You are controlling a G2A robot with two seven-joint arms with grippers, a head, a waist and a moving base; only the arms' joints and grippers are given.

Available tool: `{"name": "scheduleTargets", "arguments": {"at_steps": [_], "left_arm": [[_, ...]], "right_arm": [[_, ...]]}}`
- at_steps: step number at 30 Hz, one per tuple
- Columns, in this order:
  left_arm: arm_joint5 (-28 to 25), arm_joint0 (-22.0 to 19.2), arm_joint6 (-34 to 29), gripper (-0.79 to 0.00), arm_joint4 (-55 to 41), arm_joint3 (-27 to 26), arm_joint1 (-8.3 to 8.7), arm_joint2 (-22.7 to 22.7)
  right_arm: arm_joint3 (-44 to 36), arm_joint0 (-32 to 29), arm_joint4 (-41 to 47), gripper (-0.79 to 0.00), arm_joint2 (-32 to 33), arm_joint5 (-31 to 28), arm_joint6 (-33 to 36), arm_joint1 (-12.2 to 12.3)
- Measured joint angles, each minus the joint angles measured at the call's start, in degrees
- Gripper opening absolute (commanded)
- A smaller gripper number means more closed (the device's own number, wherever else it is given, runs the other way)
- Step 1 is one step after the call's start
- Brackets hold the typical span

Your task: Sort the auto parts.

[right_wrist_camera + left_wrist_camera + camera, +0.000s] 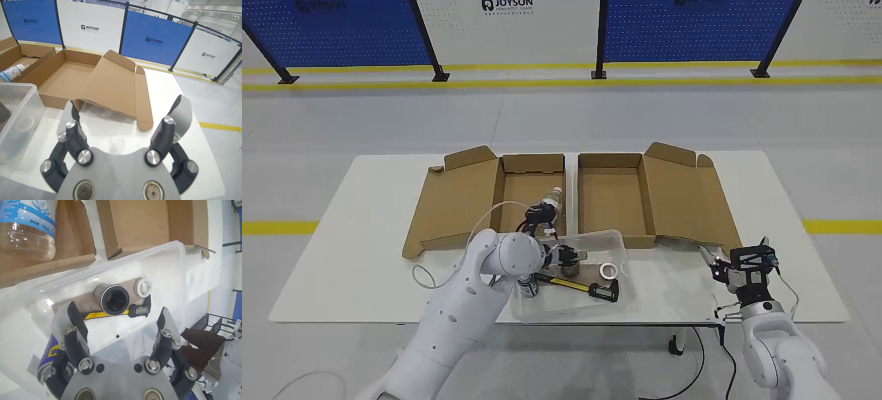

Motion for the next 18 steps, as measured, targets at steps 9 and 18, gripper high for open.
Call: {"name": "scheduleTargets", "arguments": {"at_steps": [9,18], "left_arm": [[0.61,-1.41,0.00,-0.280,0.09,2.85,-0.13,0.66],[1.15,-2.58,0.13,-0.302,0.45,5.41,-0.36,1.73]], "right_arm": [[0.00,0.00,0.00,0.000,0.00,0.00,0.00,0.00],[0.00,0.00,0.00,0.000,0.00,0.00,0.00,0.00]]}}
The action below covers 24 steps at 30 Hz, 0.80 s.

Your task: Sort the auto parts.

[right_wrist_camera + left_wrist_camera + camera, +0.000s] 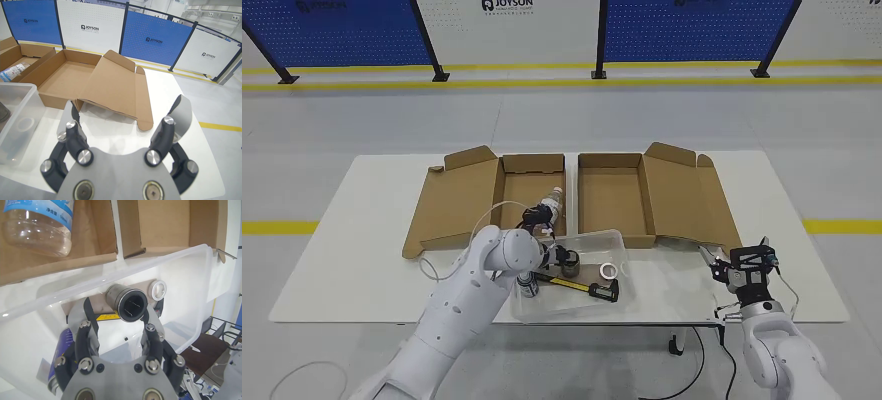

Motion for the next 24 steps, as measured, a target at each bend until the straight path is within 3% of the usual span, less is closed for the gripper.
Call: {"name": "scheduleTargets", "arguments": {"at_steps": [4,7,24], "left_arm": [[0.29,-0.74,0.38,-0.336,0.43,1.45,-0.15,0.56],[0.48,-1.25,0.44,-0.413,0.53,2.22,-0.28,0.94],[0.72,-3.41,0.02,-0.425,0.54,5.93,-1.10,3.39]], "right_arm": [[0.00,0.00,0.00,0.000,0.00,0.00,0.00,0.00],[0.00,0.00,0.00,0.000,0.00,0.00,0.00,0.00],[0.00,0.00,0.00,0.000,0.00,0.00,0.00,0.00]]}}
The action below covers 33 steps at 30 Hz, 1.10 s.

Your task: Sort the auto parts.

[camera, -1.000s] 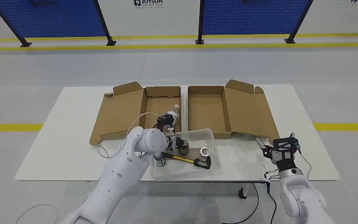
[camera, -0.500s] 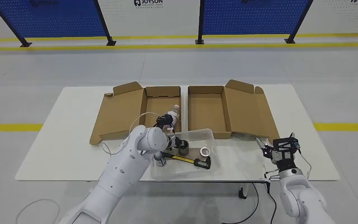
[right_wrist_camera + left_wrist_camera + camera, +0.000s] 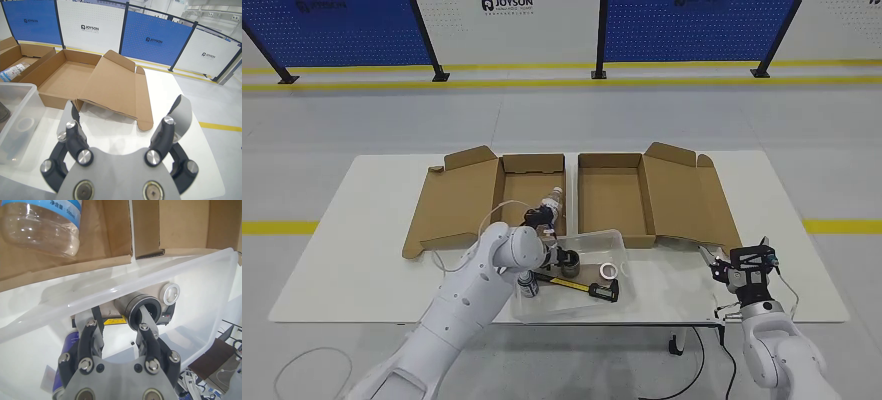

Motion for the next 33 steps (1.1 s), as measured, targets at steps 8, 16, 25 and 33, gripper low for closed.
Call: {"name": "scheduleTargets", "arguments": {"at_steps": [8,16,25,33], "left_arm": [[-0.26,-1.07,0.23,-0.514,-0.56,2.03,-0.56,1.19],[-0.47,-1.42,0.57,-0.785,-0.87,2.37,-0.87,1.76],[-0.64,0.35,0.94,-0.785,-0.37,-1.68,-0.14,-0.34],[-4.50,5.55,-1.11,-0.785,-4.14,-12.55,1.38,-5.19]], "right_arm": [[0.00,0.00,0.00,0.000,0.00,0.00,0.00,0.00],[0.00,0.00,0.00,0.000,0.00,0.00,0.00,0.00],[0.00,0.00,0.00,0.000,0.00,0.00,0.00,0.00],[0.00,0.00,0.00,0.000,0.00,0.00,0.00,0.00]]}}
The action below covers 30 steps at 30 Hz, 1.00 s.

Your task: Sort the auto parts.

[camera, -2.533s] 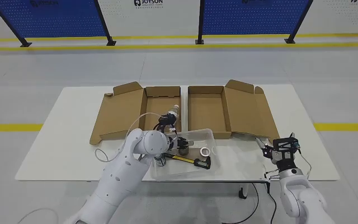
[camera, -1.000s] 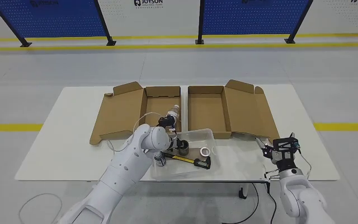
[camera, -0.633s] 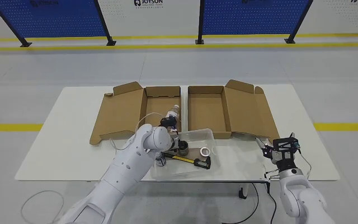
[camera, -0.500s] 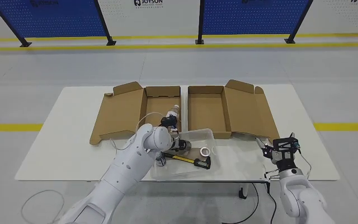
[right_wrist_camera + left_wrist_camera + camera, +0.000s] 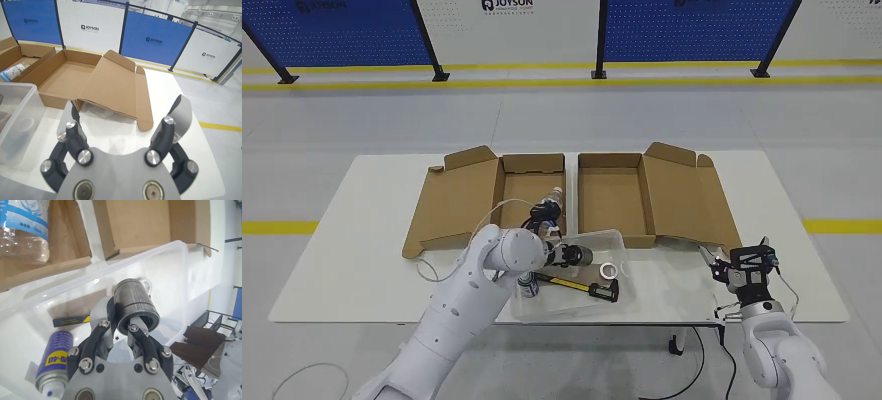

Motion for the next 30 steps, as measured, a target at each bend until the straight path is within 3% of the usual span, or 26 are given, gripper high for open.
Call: {"name": "scheduleTargets", "arguments": {"at_steps": [7,13,21,30], "left_arm": [[-6.93,6.08,-5.94,-0.785,-7.22,-12.16,1.80,-5.78],[-10.47,9.56,-10.14,-0.785,-12.03,-18.67,2.95,-8.95],[-10.15,10.71,-9.46,-0.785,-11.97,-20.44,3.93,-10.94],[-4.73,9.04,-3.82,-0.785,-2.85,-19.61,4.78,-12.56]], "right_arm": [[0.00,0.00,0.00,0.000,0.00,0.00,0.00,0.00],[0.00,0.00,0.00,0.000,0.00,0.00,0.00,0.00],[0.00,0.00,0.00,0.000,0.00,0.00,0.00,0.00],[0.00,0.00,0.00,0.000,0.00,0.00,0.00,0.00]]}}
